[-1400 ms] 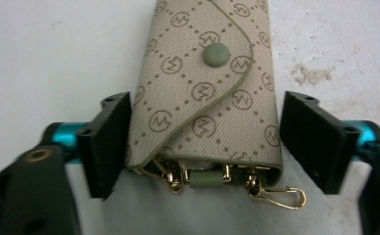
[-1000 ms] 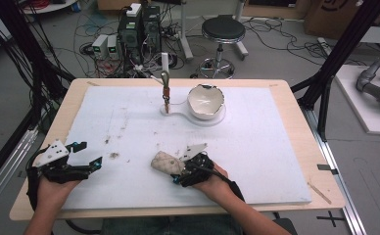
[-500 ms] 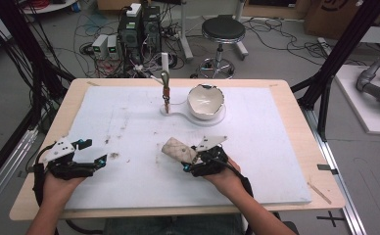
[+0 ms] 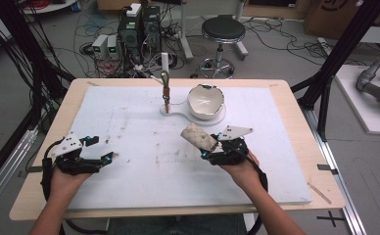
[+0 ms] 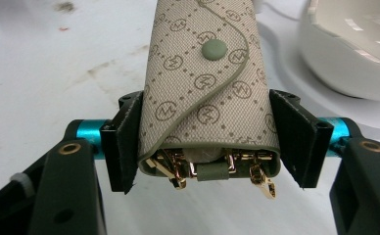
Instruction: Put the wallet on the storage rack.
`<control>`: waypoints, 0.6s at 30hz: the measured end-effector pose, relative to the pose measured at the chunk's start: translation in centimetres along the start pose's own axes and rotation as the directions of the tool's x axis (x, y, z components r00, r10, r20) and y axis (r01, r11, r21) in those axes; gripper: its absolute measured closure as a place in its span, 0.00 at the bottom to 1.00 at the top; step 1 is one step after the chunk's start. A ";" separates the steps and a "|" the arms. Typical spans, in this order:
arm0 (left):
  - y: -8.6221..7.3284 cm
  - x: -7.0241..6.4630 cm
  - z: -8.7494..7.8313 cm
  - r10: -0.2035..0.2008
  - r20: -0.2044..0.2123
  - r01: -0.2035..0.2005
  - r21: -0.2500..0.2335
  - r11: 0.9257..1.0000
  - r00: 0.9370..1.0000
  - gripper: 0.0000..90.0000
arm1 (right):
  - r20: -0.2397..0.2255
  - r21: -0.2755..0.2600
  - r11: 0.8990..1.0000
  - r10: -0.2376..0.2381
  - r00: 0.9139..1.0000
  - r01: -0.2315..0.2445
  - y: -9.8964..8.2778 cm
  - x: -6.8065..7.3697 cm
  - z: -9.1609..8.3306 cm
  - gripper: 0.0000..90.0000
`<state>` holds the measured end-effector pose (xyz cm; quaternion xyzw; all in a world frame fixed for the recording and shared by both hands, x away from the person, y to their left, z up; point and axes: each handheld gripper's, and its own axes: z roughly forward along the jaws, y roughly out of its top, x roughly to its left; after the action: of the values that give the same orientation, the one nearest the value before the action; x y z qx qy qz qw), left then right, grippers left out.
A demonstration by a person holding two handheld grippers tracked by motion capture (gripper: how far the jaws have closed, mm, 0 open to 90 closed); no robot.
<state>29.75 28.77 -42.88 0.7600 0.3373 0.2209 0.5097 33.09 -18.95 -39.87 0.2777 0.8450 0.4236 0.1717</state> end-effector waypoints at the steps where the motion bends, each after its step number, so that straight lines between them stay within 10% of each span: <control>1: 0.0 0.0 0.1 0.001 0.003 -0.001 -0.003 1.000 1.000 0.19 | 0.010 -0.005 1.000 0.005 1.000 -0.005 0.0 -0.3 -0.3 0.38; 18: 0.4 0.0 1.0 0.009 0.017 -0.009 0.000 1.000 1.000 0.19 | 0.130 0.013 1.000 0.005 0.991 -0.006 2.9 -5.3 -2.2 0.38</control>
<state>30.57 28.04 -42.86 0.7632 0.3296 0.2166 0.5118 37.08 -22.18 -36.00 0.3082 0.8340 0.3994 0.2234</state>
